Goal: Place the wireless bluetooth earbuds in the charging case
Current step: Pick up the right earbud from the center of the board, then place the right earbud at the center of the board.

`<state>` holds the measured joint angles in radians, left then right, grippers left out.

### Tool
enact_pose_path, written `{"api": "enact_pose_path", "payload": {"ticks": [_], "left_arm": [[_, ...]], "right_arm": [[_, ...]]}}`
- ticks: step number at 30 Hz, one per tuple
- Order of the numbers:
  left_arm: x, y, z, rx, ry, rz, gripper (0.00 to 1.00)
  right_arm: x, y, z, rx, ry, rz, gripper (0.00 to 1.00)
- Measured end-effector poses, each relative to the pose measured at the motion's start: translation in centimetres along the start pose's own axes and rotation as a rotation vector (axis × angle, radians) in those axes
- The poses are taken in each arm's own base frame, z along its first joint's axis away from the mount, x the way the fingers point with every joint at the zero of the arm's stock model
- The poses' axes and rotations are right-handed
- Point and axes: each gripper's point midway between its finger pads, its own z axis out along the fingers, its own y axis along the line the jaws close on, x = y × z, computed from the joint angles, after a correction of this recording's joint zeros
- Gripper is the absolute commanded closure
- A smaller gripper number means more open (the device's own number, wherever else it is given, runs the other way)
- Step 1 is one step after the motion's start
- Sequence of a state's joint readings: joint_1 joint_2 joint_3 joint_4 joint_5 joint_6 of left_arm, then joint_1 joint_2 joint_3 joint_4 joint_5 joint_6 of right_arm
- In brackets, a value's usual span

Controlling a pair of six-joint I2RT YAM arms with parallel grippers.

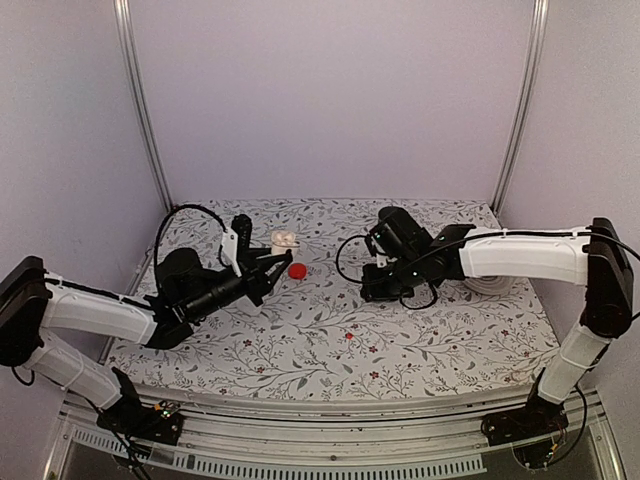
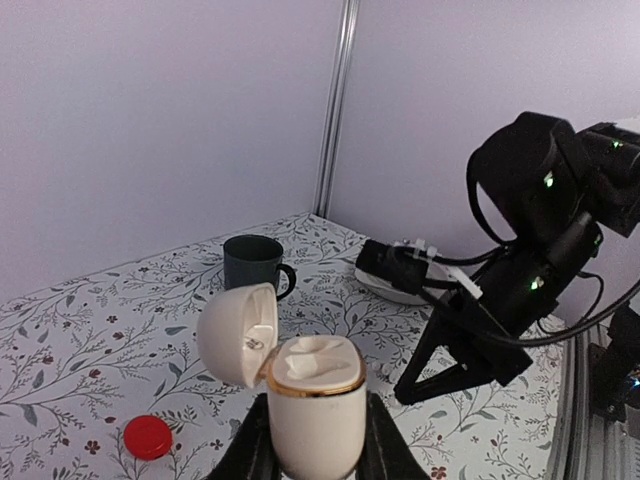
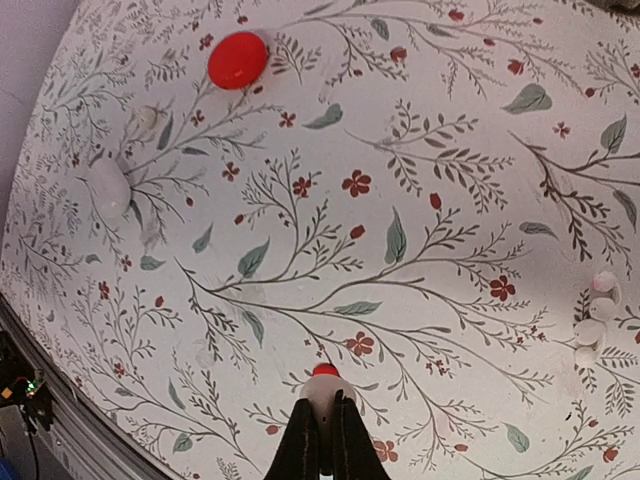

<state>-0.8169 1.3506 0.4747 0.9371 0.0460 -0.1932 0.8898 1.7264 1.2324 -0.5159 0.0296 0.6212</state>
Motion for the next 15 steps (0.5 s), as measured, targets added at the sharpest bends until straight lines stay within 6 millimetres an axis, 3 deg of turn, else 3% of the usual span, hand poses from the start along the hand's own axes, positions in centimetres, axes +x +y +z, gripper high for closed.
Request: {"api": "enact_pose_path", "payload": {"ticks": [7,15], "left_arm": [[1.5,-0.8,0.9,0.054,0.045,-0.02,1.0],[-0.3,-2.7,1.0,0.168,-0.052,0.012,1.0]], "right_arm": [[-4.3,1.5,-5.7,-0.161,-0.258,0.034,0.96],[-7.6,4.2,-12.9,-0.378,-0.534,-0.006,0.95]]}}
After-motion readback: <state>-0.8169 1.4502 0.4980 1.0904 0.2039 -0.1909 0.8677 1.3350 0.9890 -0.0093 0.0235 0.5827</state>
